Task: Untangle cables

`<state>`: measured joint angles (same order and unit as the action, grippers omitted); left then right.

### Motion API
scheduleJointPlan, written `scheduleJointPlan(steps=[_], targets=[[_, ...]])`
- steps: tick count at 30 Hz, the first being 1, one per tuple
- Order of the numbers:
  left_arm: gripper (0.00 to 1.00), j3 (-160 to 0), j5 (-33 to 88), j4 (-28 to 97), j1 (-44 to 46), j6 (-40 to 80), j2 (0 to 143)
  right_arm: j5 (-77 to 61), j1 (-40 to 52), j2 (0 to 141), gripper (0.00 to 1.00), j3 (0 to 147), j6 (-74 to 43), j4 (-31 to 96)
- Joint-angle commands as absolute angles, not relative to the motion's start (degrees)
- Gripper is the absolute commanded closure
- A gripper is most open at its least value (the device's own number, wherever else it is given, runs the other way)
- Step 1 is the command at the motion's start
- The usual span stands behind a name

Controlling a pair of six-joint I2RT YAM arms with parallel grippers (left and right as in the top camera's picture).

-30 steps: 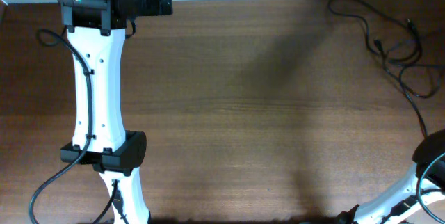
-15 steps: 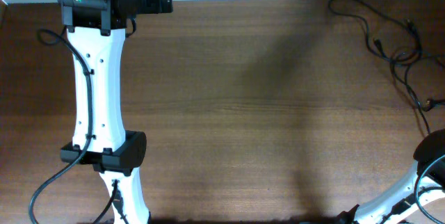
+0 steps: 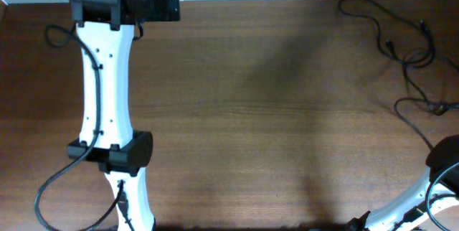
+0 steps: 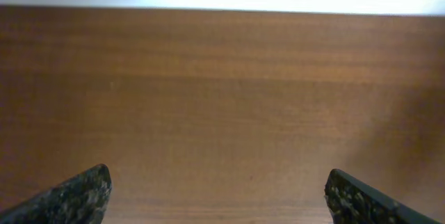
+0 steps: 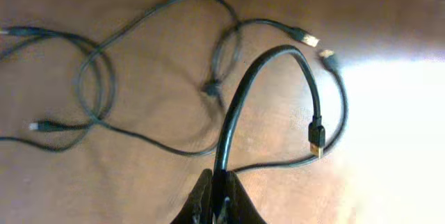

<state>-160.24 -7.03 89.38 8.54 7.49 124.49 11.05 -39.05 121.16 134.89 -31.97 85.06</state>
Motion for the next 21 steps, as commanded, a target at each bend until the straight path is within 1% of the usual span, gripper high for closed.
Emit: scheduleJointPlan(steps=[1, 3, 7, 9, 12, 14, 18, 21], targets=[[0.03, -160.31, -3.77, 88.99, 9.08, 7.18, 126.65, 18.13, -41.87, 118.52, 0.96, 135.31, -35.48, 87.02], [0.0, -160.31, -3.81, 87.64, 9.1, 7.16, 126.63, 20.18, -44.77, 118.52, 0.96, 135.28, -40.58, 87.79], [0.01, -160.31, -3.81, 85.69, 9.1, 7.16, 126.63, 19.27, -51.29, 118.54, 0.96, 134.72, -50.04, 88.16], [0.01, -160.31, -3.81, 84.42, 9.1, 7.18, 126.63, 18.33, -53.98, 118.54, 0.96, 133.08, -50.46, 87.0], [0.01, -160.31, -3.81, 83.15, 9.1, 7.16, 126.63, 19.4, -55.66, 118.56, 0.96, 127.81, -50.46, 82.26], [0.01, -160.31, -3.81, 82.74, 9.1, 7.16, 126.63, 19.92, -55.96, 118.58, 0.96, 123.92, -50.48, 79.15], [0.01, -160.31, -3.81, 82.81, 9.1, 7.18, 126.63, 19.81, -55.64, 118.65, 0.96, 111.55, -50.46, 69.21], [0.01, -160.31, -3.81, 82.78, 9.1, 7.16, 126.63, 19.81, -55.35, 118.65, 0.96, 106.89, -50.41, 65.04]])
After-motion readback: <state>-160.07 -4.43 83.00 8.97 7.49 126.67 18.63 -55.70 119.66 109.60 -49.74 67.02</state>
